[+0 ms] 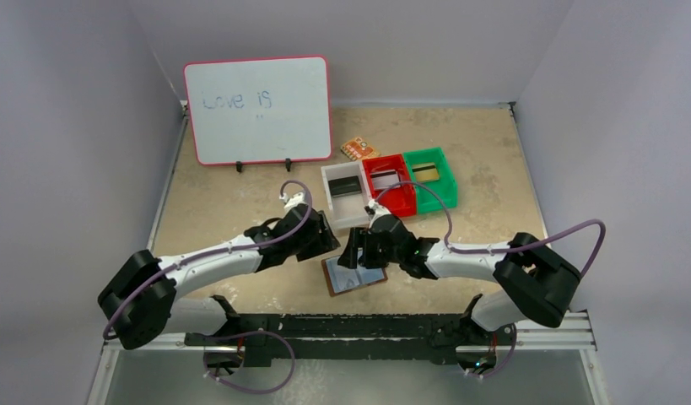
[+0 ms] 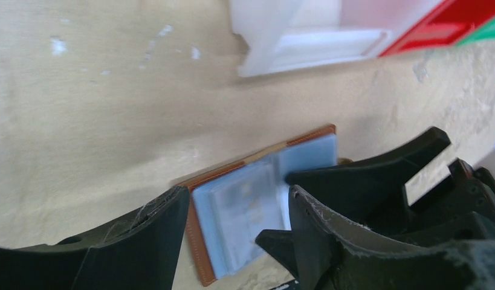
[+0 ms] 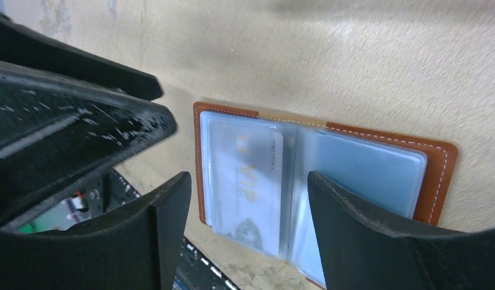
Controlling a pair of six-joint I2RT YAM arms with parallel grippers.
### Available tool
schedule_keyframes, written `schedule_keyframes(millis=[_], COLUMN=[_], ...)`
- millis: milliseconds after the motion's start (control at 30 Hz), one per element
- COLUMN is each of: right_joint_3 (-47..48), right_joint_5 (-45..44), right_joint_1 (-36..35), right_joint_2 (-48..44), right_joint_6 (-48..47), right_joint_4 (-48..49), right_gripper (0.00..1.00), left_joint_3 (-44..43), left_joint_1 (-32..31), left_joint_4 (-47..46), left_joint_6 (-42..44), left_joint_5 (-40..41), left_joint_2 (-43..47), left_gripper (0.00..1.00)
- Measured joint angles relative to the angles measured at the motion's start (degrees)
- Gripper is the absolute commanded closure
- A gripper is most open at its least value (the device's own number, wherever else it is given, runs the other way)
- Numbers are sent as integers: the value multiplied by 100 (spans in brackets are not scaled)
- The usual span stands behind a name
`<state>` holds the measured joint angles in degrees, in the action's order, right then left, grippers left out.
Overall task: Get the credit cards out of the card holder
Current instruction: Remove the credit card from the card holder.
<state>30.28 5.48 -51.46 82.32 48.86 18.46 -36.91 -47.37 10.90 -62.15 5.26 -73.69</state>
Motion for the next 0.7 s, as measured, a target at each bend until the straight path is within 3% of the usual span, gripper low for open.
schedule_keyframes(millis=[300,500,700], right_joint_3=[501,1370,1943], right_joint_5=[-1128,-1974,-2664], right_joint_1=[-636,-1235,-1504], right_joint_2=[20,758,1244], right_joint_6=[-509,-579,-450], right_joint_4=[-898,-1628,-2190], right_gripper=[23,23,36], left_joint_3=[125,125,125], left_joint_1=[-28,-28,-28], left_joint_4=[1078,1526,1685], left_joint_6=[-601,-732,-754], left_joint_5=[1641,2079,2179], left_joint_2=[1386,1552,1554], left_gripper=[36,36,36])
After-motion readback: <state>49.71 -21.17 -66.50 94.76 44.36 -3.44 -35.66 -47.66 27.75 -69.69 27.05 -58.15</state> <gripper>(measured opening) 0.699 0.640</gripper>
